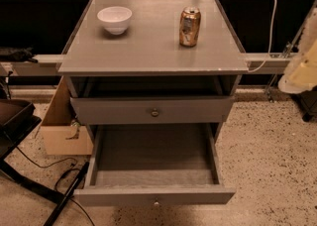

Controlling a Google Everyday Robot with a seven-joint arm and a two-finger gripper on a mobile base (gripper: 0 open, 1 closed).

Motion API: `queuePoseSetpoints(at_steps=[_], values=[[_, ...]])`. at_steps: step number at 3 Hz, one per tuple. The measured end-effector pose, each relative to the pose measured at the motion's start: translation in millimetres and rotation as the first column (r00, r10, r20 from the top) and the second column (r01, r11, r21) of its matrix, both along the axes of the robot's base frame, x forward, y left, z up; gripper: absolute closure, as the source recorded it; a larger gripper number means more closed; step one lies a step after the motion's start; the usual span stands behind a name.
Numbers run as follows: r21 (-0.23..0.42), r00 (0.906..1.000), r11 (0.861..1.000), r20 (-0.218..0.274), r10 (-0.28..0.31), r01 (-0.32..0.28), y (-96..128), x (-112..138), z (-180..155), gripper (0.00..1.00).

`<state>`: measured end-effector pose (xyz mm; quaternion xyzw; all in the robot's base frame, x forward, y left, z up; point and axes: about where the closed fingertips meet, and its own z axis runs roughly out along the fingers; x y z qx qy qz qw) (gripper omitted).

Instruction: Close middle drawer

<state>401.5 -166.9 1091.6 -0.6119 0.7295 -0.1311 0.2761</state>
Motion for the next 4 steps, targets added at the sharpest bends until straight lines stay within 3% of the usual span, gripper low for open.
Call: queuePoseSetpoints(at_steps=[2,4], values=[[0.000,1.0000,1.000,0.000,0.000,0.000,0,0,0,0.00],[0.033,0.9999,0.999,-0.010,-0.014,0.014,7,-14,-56,0.00]])
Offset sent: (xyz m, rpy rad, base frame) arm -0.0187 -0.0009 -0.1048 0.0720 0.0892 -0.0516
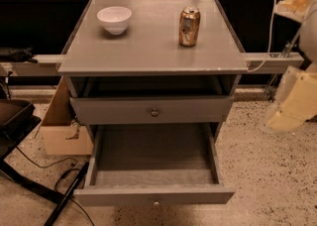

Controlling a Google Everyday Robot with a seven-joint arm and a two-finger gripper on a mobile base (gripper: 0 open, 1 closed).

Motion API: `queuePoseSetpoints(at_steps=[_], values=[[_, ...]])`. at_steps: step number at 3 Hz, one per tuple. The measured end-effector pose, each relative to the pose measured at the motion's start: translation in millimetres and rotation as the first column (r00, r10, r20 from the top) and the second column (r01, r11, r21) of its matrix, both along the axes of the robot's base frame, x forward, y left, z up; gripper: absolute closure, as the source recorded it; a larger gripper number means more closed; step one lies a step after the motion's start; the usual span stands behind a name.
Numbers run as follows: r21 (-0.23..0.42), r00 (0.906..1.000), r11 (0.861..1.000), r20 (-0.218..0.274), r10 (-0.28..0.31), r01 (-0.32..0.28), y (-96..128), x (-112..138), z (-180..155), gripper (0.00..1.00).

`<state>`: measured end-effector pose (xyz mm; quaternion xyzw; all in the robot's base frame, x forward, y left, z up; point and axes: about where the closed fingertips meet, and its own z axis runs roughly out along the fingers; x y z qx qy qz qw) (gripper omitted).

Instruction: Close middle drawer

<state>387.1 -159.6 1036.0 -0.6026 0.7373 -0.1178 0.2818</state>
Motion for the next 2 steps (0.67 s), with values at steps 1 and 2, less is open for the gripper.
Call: queuePoseSetpoints(at_steps=[1,2], values=[[0.006,0.9999,1.000,-0.012,-0.004,0.004,1,-2,-16,0.00],[0.051,0.9997,0.999,0.023,-0.006,0.005,4,-27,-48,0.00]])
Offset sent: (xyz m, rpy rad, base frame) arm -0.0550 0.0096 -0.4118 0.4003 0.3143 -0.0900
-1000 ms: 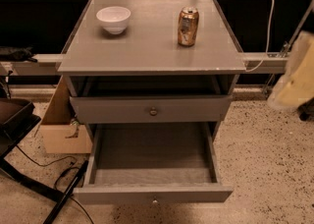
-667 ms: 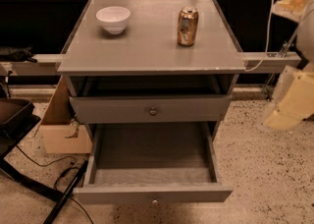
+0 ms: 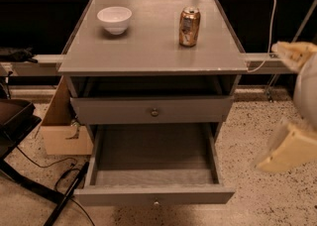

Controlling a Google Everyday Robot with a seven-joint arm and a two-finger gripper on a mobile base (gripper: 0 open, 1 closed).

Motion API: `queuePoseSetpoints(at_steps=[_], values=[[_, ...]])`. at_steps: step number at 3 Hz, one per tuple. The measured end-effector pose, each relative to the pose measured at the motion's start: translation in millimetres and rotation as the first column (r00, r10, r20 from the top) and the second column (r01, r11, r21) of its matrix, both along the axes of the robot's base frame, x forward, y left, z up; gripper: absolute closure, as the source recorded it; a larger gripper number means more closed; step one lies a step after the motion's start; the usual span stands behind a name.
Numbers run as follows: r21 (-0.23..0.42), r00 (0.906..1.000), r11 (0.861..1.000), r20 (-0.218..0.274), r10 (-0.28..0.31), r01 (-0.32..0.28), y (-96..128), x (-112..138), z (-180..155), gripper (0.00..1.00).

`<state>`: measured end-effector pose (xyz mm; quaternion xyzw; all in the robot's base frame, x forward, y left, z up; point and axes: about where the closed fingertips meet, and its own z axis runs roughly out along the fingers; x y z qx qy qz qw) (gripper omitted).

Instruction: Close middle drawer

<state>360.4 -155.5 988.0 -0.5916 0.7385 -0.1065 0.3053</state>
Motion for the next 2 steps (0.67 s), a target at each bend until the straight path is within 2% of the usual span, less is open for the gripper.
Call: queuePoseSetpoints(at_steps=[1,2], values=[[0.164,0.9993,0.986,-0.026,-0.026,0.030,-10,1,-93,0.00],[0.302,0.9840,0.945,-0.158,-0.083,0.128,-26,2,-211,0.00]])
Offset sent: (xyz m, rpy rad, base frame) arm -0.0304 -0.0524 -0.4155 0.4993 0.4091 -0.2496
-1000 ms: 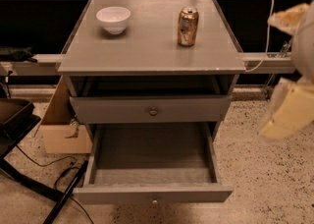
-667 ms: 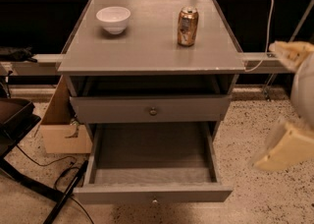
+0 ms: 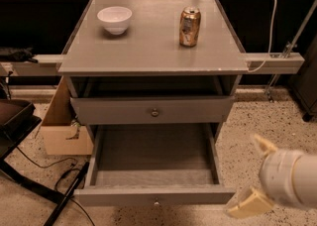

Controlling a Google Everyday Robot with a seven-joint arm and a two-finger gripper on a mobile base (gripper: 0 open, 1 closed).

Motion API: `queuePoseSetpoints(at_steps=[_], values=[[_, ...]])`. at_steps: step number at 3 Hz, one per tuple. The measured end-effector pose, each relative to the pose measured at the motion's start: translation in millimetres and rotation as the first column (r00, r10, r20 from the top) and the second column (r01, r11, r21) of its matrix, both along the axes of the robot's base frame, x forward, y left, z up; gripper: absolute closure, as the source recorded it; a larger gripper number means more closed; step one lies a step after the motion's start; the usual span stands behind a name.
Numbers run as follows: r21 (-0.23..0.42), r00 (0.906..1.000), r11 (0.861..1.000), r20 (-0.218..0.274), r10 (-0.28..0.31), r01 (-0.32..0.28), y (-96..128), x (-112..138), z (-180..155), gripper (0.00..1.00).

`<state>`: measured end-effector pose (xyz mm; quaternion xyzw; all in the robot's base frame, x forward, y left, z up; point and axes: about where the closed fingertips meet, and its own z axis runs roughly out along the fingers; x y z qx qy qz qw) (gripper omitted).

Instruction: Close middle drawer

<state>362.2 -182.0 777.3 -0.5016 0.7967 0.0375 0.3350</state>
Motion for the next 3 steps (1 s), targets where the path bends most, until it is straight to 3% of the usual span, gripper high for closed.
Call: queuePoseSetpoints(at_steps=[1,2,3], values=[[0.074,0.9880,0.994,-0.140,-0.065,0.076,-20,-12,-102,0.00],[0.097,0.9816,0.992,-0.181,-0.063,0.081,-19,-13,-123,0.00],[0.096,0.9818,0.992,-0.179,-0.063,0.081,-19,-13,-123,0.00]])
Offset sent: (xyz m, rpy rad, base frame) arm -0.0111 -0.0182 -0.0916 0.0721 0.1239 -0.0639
